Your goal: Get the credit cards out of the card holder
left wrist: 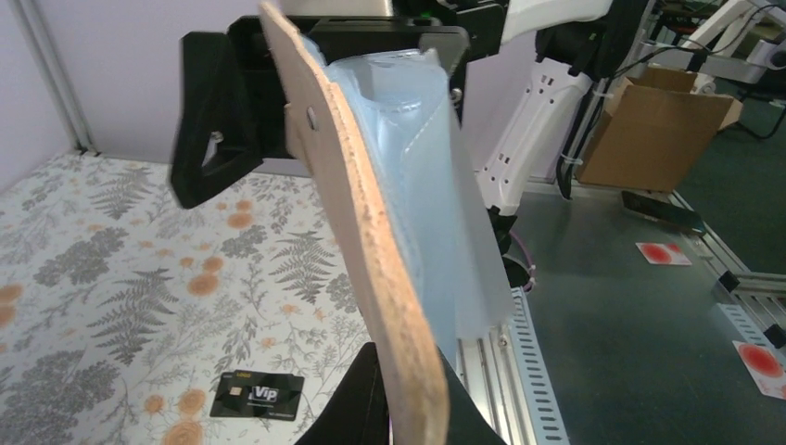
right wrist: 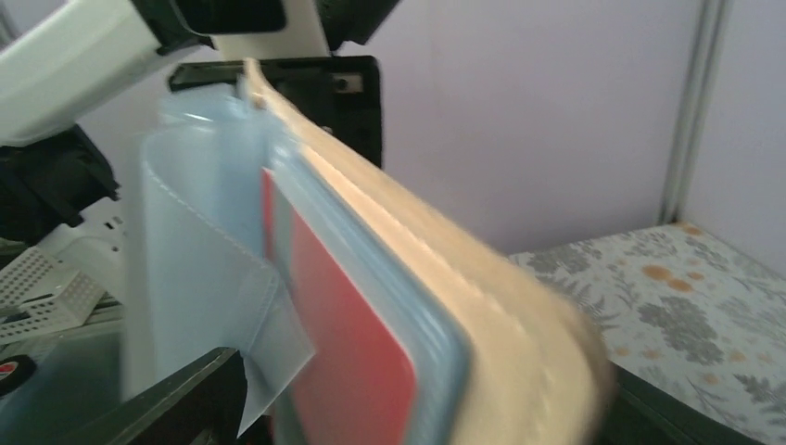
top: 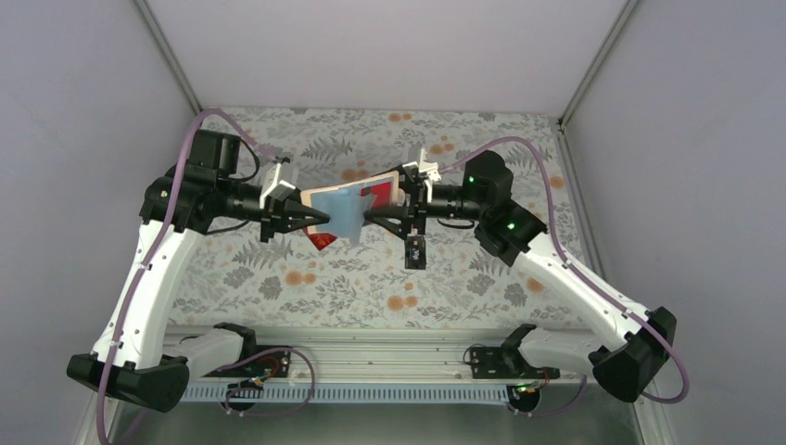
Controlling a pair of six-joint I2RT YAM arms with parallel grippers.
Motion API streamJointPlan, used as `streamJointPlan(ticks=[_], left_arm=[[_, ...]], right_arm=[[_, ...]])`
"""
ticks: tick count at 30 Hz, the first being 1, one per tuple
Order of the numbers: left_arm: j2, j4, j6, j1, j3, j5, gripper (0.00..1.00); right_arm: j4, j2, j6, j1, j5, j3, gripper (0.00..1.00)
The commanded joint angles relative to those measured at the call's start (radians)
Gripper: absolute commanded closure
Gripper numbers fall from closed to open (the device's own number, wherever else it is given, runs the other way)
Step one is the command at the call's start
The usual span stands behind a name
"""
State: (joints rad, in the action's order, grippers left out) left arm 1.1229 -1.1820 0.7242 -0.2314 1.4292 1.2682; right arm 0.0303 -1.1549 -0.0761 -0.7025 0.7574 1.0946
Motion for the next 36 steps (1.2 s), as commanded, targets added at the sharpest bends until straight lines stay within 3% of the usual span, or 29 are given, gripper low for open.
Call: streamJointPlan(ticks=[1,5,9,12,13,16,20,24,28,30,33,36], left_arm=[[-0.002,0.093,-0.072,0.003,-0.007,-0.027,0.98],[-0.001,0.189,-0.181,0.003,-0.036,-0.149,0.98],[0.003,0.248,-0.254,0.003,-0.052,-0.268,0.97],[0.009,0.278,-0.286,0.002,-0.062,-0.320,0.96],[0.011,0.281,-0.290,0.002,-0.065,-0.328,0.94],[0.011,0.287,-0.296,0.003,-0.069,-0.326,0.72],[0.010,0.264,-0.266,0.002,-0.064,-0.249,0.21],[0.012,0.252,-0.247,0.003,-0.065,-0.193,0.00],[0.009,0.242,-0.224,0.002,-0.067,-0.183,0.00],[0.012,0.275,-0.262,0.002,-0.073,-0.248,0.02],[0.021,0.313,-0.297,-0.002,-0.084,-0.372,0.22],[0.026,0.316,-0.296,-0.013,-0.090,-0.386,0.29]], right_arm=[[-0.066,-0.014,0.013,-0.043,0.057,0.045,0.21],[-0.060,-0.038,0.000,-0.071,0.052,0.070,0.52],[-0.048,-0.056,-0.037,-0.088,0.005,0.089,0.72],[-0.014,-0.085,-0.069,-0.100,-0.062,0.117,0.94],[-0.001,-0.098,-0.081,-0.104,-0.088,0.127,0.96],[0.023,-0.132,-0.116,-0.118,-0.151,0.150,0.96],[0.031,-0.163,-0.170,-0.139,-0.257,0.165,0.96],[0.032,-0.178,-0.205,-0.158,-0.331,0.179,0.96],[0.041,-0.179,-0.212,-0.164,-0.351,0.190,0.96],[0.028,-0.178,-0.199,-0.168,-0.303,0.192,0.96],[0.034,-0.173,-0.155,-0.173,-0.194,0.211,0.96],[0.017,-0.146,-0.142,-0.172,-0.157,0.208,0.96]])
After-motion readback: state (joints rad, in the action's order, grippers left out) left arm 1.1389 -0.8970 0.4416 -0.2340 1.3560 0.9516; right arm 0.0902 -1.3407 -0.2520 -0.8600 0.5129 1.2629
